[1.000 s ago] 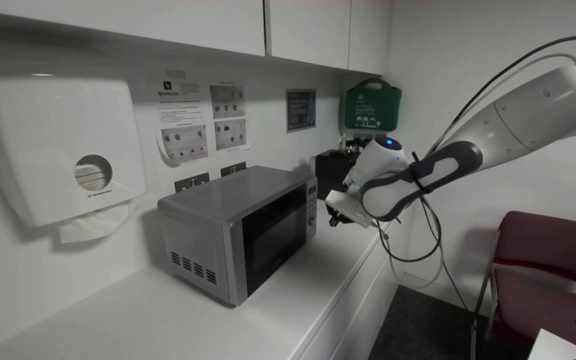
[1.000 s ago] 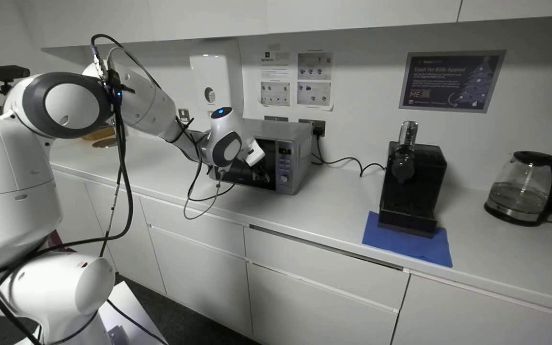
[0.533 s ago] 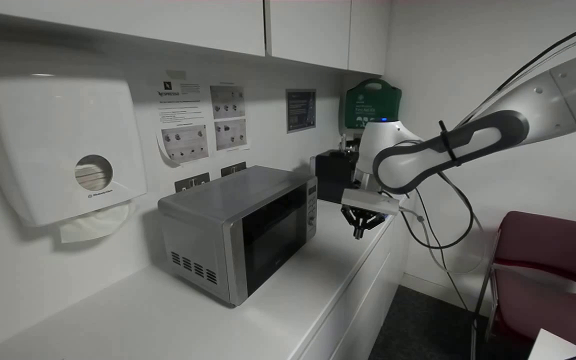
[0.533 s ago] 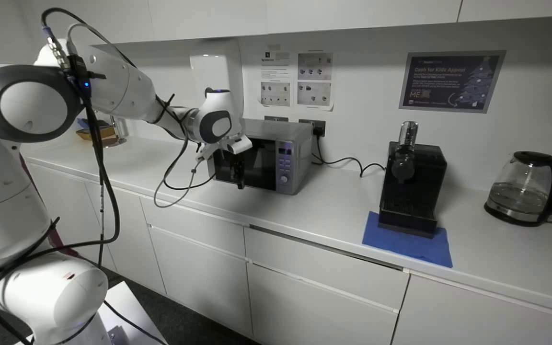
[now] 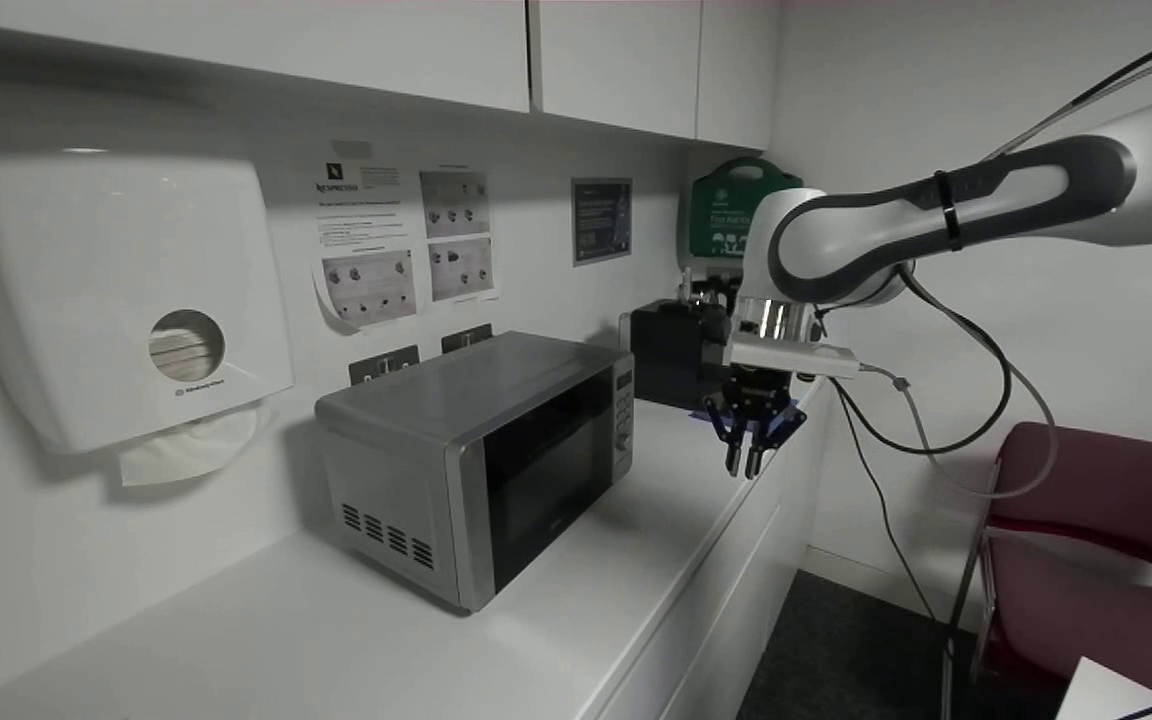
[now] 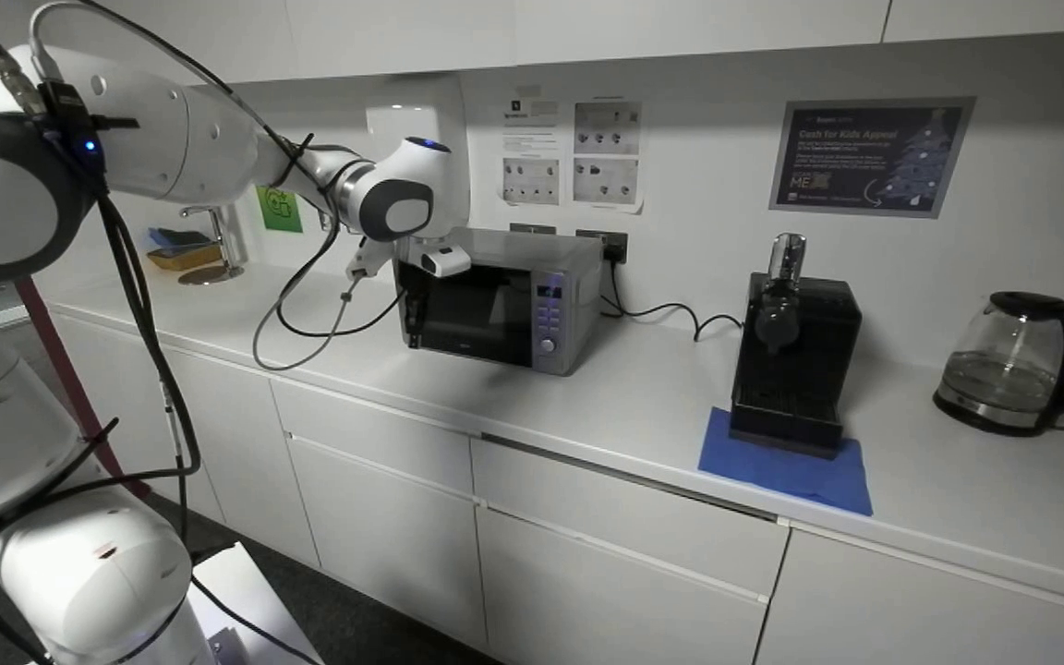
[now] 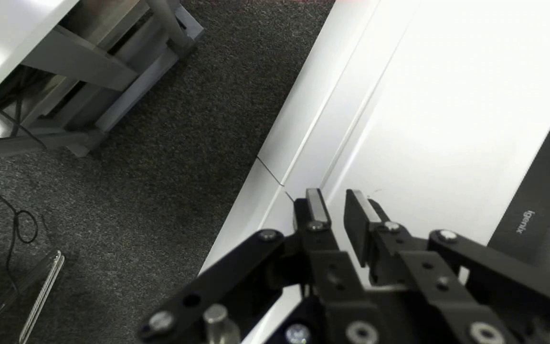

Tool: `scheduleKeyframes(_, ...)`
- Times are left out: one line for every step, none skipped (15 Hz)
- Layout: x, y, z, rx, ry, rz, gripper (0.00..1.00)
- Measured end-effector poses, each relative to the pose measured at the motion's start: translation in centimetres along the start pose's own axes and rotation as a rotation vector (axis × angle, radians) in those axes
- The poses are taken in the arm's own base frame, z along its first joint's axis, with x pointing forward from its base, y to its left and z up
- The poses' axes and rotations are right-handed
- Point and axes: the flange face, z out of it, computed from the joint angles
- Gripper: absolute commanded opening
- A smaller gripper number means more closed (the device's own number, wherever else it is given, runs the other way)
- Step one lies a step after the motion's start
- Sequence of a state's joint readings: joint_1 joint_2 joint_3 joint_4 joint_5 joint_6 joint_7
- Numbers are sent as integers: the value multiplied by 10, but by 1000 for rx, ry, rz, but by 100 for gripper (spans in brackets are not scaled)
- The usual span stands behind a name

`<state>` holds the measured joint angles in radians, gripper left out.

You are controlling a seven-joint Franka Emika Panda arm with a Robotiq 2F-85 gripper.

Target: Press a button on the microwave

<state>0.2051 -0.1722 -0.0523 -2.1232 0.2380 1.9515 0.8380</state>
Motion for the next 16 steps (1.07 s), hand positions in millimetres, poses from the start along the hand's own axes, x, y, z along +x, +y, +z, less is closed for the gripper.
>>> scheduleKeyframes(2,1,-1,-1,0,2,26)
scheduleKeyframes(2,2,0,-1,1,3,26)
scheduleKeyframes(2,1,0,-2,0,2,26)
scheduleKeyframes(1,1,0,-2,0,1,26)
scheduleKeyframes(1,1,0,-2,0,0,26)
scheduleKeyframes(1,0,0,-2,0,-1,26)
scheduleKeyframes(1,0,0,-2,0,-1,26)
scheduleKeyframes(1,0,0,-2,0,-1,26)
scheduleKeyframes(1,0,0,-2,0,-1,51)
scheduleKeyframes(1,0,0,-2,0,-1,53)
scheduleKeyframes(0,0,1,-4,1,-1,58)
scheduleKeyframes(0,-1,2,-8,1,-2,66)
scheduleKeyframes(-2,-2,4,-13,1,-5,73)
scheduleKeyframes(-4,-4,7,-20,2,-9,82)
scheduleKeyframes(-7,-6,11,-34,8,-14,89)
scheduleKeyframes(-9,-9,15,-56,29,-19,96)
